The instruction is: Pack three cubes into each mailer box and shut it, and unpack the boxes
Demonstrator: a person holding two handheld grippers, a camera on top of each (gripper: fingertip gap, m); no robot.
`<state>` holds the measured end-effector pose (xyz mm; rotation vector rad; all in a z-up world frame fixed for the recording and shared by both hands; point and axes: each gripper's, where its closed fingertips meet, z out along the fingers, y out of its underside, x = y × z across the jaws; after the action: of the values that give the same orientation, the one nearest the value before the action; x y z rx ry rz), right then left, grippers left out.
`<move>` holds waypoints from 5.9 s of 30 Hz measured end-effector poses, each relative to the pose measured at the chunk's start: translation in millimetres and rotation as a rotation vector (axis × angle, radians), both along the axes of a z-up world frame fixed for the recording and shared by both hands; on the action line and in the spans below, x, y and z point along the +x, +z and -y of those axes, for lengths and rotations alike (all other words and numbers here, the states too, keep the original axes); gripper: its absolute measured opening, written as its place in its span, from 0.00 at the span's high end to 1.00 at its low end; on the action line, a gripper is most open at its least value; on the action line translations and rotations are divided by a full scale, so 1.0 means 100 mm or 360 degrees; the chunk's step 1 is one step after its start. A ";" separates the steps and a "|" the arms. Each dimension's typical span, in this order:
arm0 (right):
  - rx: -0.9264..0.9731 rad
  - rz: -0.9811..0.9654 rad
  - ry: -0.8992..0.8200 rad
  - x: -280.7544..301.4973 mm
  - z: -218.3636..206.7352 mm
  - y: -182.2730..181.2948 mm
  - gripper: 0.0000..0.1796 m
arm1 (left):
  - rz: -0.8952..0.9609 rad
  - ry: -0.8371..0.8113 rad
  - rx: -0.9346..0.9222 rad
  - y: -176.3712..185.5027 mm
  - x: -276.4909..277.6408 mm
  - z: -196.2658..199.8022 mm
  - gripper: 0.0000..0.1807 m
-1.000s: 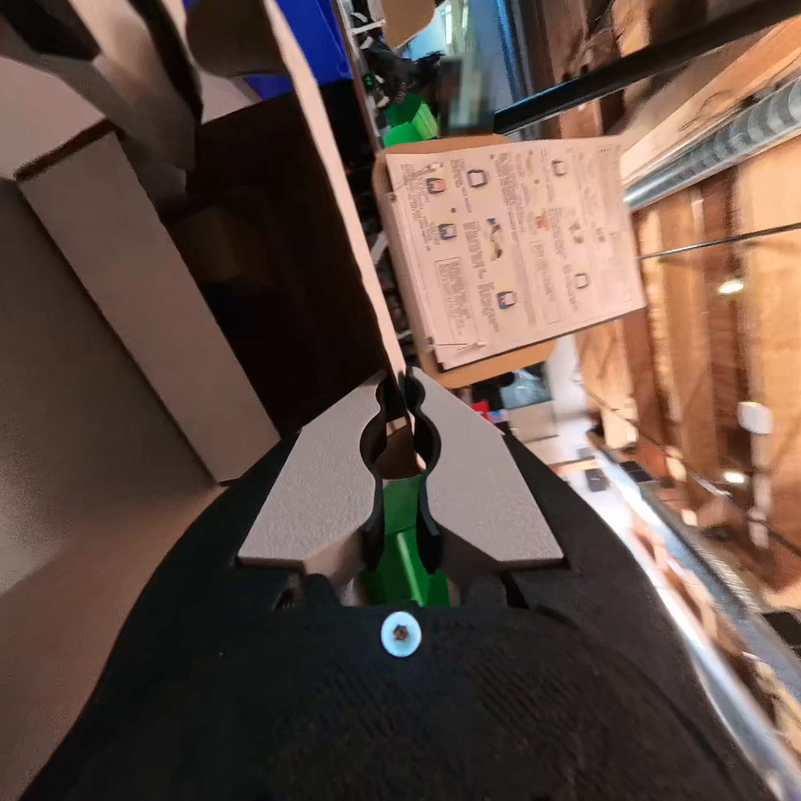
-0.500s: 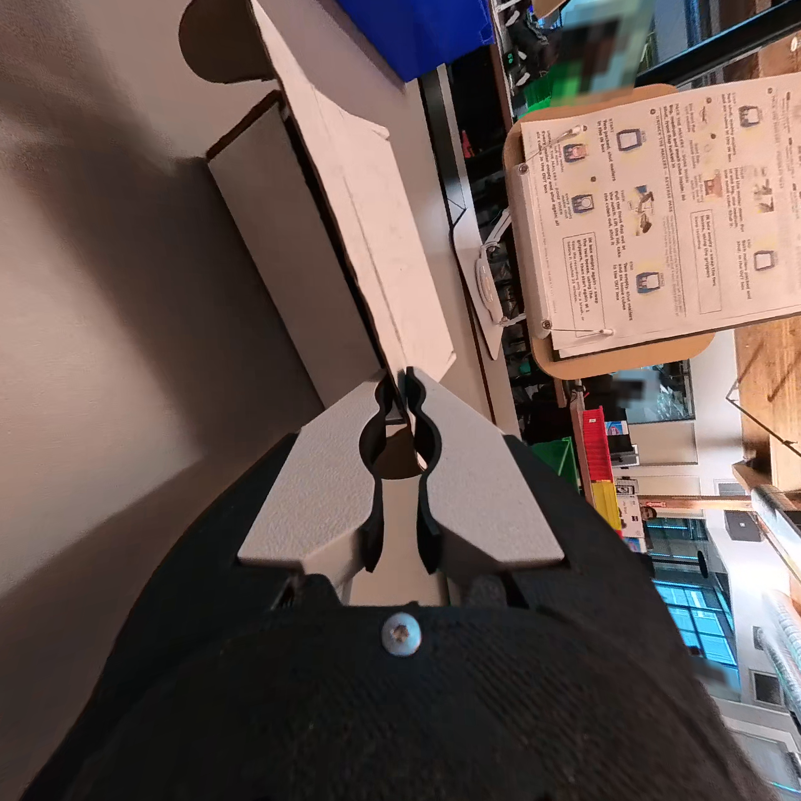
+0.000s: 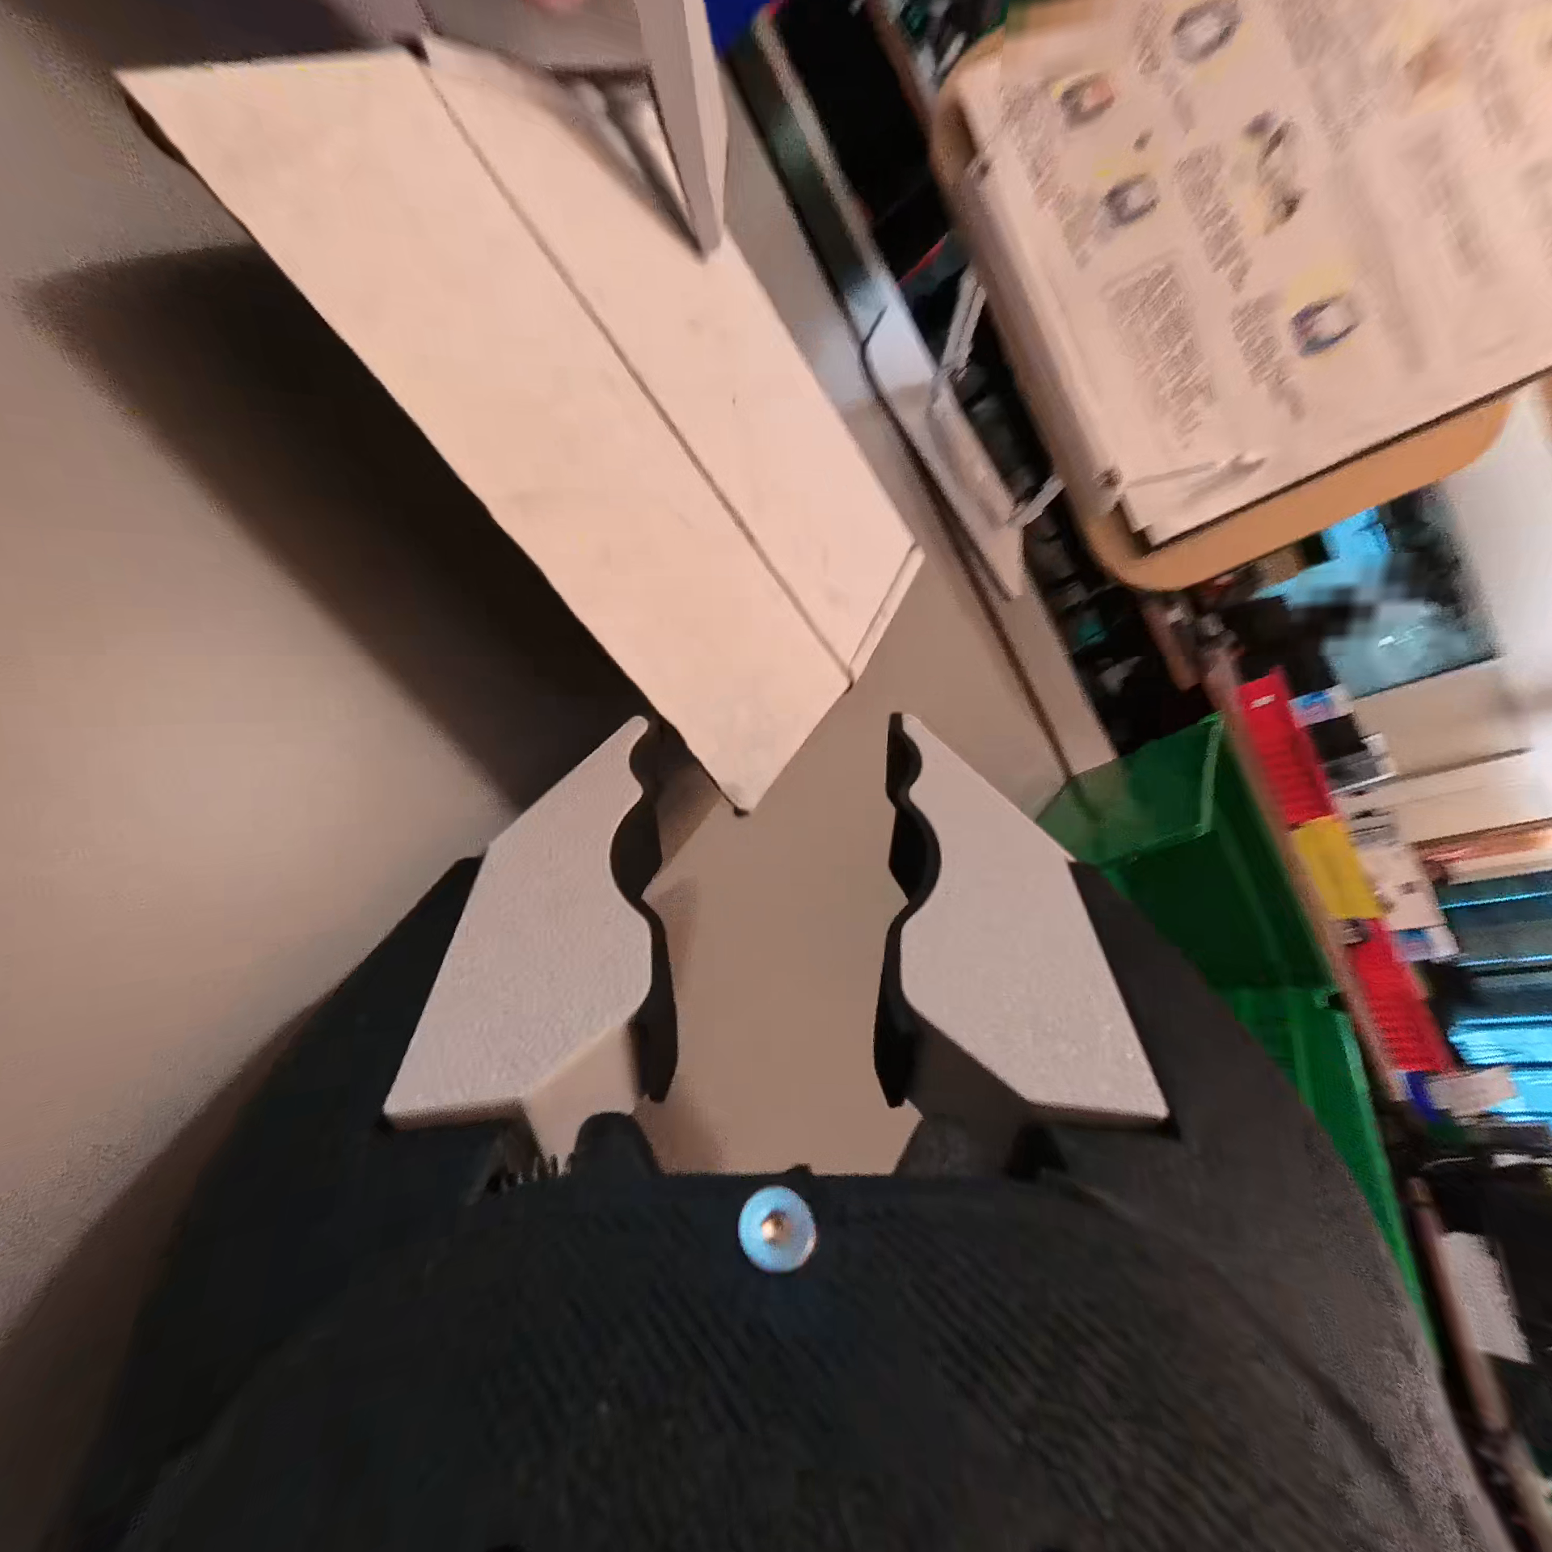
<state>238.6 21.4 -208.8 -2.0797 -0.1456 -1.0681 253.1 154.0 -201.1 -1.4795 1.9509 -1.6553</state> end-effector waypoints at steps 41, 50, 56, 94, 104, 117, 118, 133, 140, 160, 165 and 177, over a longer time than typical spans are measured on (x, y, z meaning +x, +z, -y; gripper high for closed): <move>0.0272 -0.0084 0.0346 0.49 -0.62 0.97 0.97 | 0.0044 -0.0011 0.0240 -0.02 0.04 -0.01 1.00; -0.0392 -0.0140 0.0314 0.78 -1.02 0.08 1.00 | 0.0144 0.0167 0.0113 0.14 -0.10 -0.07 0.99; -0.0448 -0.0012 0.0254 0.78 -1.01 0.07 1.00 | 0.0384 0.0128 0.0353 0.17 -0.89 0.17 0.75; -0.0404 -0.0139 0.0059 0.74 -0.99 0.06 1.00 | -0.0034 0.0374 0.1230 -0.52 -0.95 0.58 0.88; -0.0475 -0.0114 -0.0024 0.75 -0.99 0.06 1.00 | 0.0089 0.0442 0.1455 -0.49 -0.91 0.51 0.91; -0.0456 -0.0133 -0.0038 0.75 -0.99 0.06 1.00 | 0.0325 0.0304 0.0569 0.39 -0.80 0.23 1.00; -0.0440 -0.0140 -0.0039 0.75 -0.99 0.06 1.00 | 0.0359 0.0357 0.0527 0.44 -0.70 0.11 1.00; -0.0353 -0.0150 -0.0072 0.74 -0.97 0.07 1.00 | -0.0269 0.0140 -0.0216 0.00 -0.06 0.07 1.00; -0.0358 -0.0123 0.0009 0.71 -0.94 0.12 1.00 | -0.0261 0.0092 -0.0070 -0.01 -0.06 0.07 1.00; 0.0487 -0.1373 0.0130 -0.11 0.15 -0.04 0.76 | -0.0276 0.0009 0.0275 -0.02 0.08 0.01 1.00; 0.0104 -0.0772 0.0102 -0.03 0.14 -0.24 0.74 | -0.0259 0.0019 0.0327 -0.03 0.08 0.01 1.00; -0.0155 -0.0140 -0.0047 0.14 0.01 -0.34 0.94 | -0.0226 0.0041 0.0308 -0.03 0.09 0.01 1.00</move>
<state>252.4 20.9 -242.6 -2.2187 -0.1259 -1.0028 262.0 152.9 -203.8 -1.5768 2.0877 -1.3401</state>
